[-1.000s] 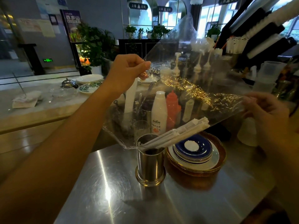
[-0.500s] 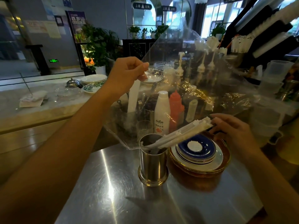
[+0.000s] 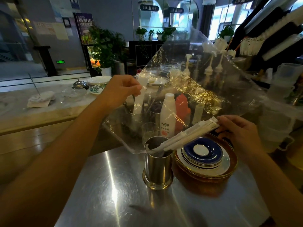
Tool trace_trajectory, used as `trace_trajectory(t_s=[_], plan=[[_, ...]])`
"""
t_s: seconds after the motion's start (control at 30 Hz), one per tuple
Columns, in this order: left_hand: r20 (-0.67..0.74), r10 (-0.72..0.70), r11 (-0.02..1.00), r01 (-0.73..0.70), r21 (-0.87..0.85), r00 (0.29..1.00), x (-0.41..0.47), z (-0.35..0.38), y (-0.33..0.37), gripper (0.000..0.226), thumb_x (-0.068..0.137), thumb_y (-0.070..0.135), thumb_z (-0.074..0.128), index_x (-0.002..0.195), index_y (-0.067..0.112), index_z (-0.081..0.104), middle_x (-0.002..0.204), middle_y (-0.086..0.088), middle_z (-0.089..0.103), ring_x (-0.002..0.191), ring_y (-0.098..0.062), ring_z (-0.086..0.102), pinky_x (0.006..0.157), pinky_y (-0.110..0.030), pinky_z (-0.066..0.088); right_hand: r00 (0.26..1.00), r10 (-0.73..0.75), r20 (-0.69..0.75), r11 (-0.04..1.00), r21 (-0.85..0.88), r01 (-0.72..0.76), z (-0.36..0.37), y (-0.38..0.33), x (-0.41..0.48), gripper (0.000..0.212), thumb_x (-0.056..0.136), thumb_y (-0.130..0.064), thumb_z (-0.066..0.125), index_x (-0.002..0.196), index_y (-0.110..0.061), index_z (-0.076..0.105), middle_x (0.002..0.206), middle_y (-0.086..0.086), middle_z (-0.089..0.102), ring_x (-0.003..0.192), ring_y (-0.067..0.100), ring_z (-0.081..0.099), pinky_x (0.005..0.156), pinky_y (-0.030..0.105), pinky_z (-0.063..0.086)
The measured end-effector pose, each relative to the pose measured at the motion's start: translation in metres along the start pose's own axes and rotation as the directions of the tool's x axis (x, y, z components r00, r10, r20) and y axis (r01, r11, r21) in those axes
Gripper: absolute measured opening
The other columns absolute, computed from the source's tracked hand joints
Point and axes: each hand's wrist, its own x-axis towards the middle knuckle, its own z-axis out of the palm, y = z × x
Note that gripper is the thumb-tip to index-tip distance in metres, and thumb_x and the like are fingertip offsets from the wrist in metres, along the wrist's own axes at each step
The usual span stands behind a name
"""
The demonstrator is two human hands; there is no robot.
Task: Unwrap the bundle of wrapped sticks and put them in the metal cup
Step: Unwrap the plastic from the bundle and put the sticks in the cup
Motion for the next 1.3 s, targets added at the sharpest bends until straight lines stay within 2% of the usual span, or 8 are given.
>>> trace_trajectory(t_s=[0.07, 0.13, 0.27, 0.4, 0.53, 0.93, 1.17, 1.3], plan=[[-0.034, 0.008, 1.0, -0.008, -0.007, 0.999, -0.001, -0.002, 0.0, 0.008, 0.088, 0.016, 0.057, 0.086, 0.013, 0.064, 0.075, 0.001, 0.064, 0.064, 0.002, 0.06, 0.063, -0.009, 0.048, 1.0, -0.002, 0.003, 1.0, -0.002, 0.002, 0.003, -0.004, 0.003, 0.01, 0.083, -0.017, 0.061, 0.083, -0.014, 0.07, 0.065, 0.003, 0.07, 0.055, 0.012, 0.063, 0.049, 0.017, 0.052], [-0.055, 0.002, 1.0, -0.003, -0.022, 0.998, -0.001, -0.006, -0.001, 0.008, 0.088, 0.016, 0.056, 0.086, 0.014, 0.063, 0.075, 0.002, 0.064, 0.066, 0.001, 0.06, 0.066, -0.011, 0.047, 1.0, -0.019, 0.003, 1.0, -0.012, 0.019, 0.008, -0.009, 0.007, 0.009, 0.082, -0.018, 0.062, 0.083, -0.015, 0.07, 0.066, 0.002, 0.07, 0.056, 0.011, 0.063, 0.049, 0.016, 0.051], [-0.078, -0.022, 0.999, 0.019, -0.038, 0.997, -0.003, -0.011, -0.004, 0.011, 0.088, 0.017, 0.056, 0.089, 0.008, 0.063, 0.076, 0.0, 0.064, 0.072, -0.01, 0.061, 0.076, -0.025, 0.048, 0.997, -0.067, 0.036, 0.997, -0.042, 0.069, 0.014, -0.023, 0.014, 0.008, 0.076, -0.027, 0.064, 0.078, -0.022, 0.07, 0.069, -0.002, 0.072, 0.058, 0.009, 0.063, 0.051, 0.016, 0.052], [-0.086, -0.06, 0.996, 0.054, -0.071, 0.995, -0.004, -0.018, -0.01, 0.007, 0.087, 0.017, 0.059, 0.085, 0.013, 0.065, 0.076, -0.003, 0.065, 0.074, -0.016, 0.062, 0.083, -0.037, 0.049, 0.994, -0.092, 0.055, 0.991, -0.09, 0.096, 0.017, -0.031, 0.024, 0.008, 0.082, -0.02, 0.062, 0.08, -0.022, 0.07, 0.07, -0.001, 0.07, 0.062, 0.011, 0.064, 0.053, 0.017, 0.053], [-0.119, -0.064, 0.996, 0.055, -0.072, 0.991, -0.007, -0.023, -0.015, 0.01, 0.086, 0.019, 0.06, 0.077, 0.023, 0.064, 0.077, -0.002, 0.067, 0.073, -0.013, 0.063, 0.082, -0.036, 0.05, 0.992, -0.105, 0.076, 0.986, -0.126, 0.114, 0.02, -0.035, 0.029, 0.006, 0.08, -0.023, 0.064, 0.08, -0.024, 0.07, 0.069, 0.001, 0.069, 0.061, 0.015, 0.062, 0.054, 0.02, 0.054], [-0.143, -0.089, 0.992, 0.075, -0.098, 0.986, -0.013, -0.04, -0.022, 0.011, 0.085, 0.021, 0.06, 0.075, 0.022, 0.064, 0.076, -0.003, 0.065, 0.073, -0.017, 0.062, 0.077, -0.034, 0.05, 0.974, -0.204, 0.099, 0.96, -0.174, 0.218, 0.046, -0.063, 0.047, 0.008, 0.084, -0.015, 0.06, 0.078, -0.017, 0.065, 0.071, 0.003, 0.064, 0.051, 0.006, 0.059, 0.047, 0.015, 0.049], [-0.152, -0.135, 0.985, 0.116, -0.13, 0.979, -0.019, -0.05, -0.031, 0.013, 0.085, 0.019, 0.061, 0.074, 0.024, 0.064, 0.077, -0.003, 0.067, 0.077, -0.021, 0.063, 0.087, -0.046, 0.05, 0.968, -0.197, 0.155, 0.95, -0.215, 0.228, 0.056, -0.067, 0.048, 0.01, 0.086, -0.014, 0.057, 0.077, -0.016, 0.063, 0.07, 0.002, 0.061, 0.056, 0.014, 0.055, 0.049, 0.02, 0.049], [-0.155, -0.161, 0.978, 0.136, -0.157, 0.975, -0.024, -0.051, -0.034, 0.016, 0.084, 0.02, 0.062, 0.07, 0.027, 0.064, 0.077, -0.001, 0.068, 0.079, -0.021, 0.064, 0.087, -0.045, 0.049, 0.966, -0.203, 0.162, 0.943, -0.231, 0.237, 0.057, -0.066, 0.051, 0.009, 0.085, -0.016, 0.059, 0.078, -0.017, 0.064, 0.069, 0.001, 0.062, 0.054, 0.013, 0.056, 0.047, 0.019, 0.049]])
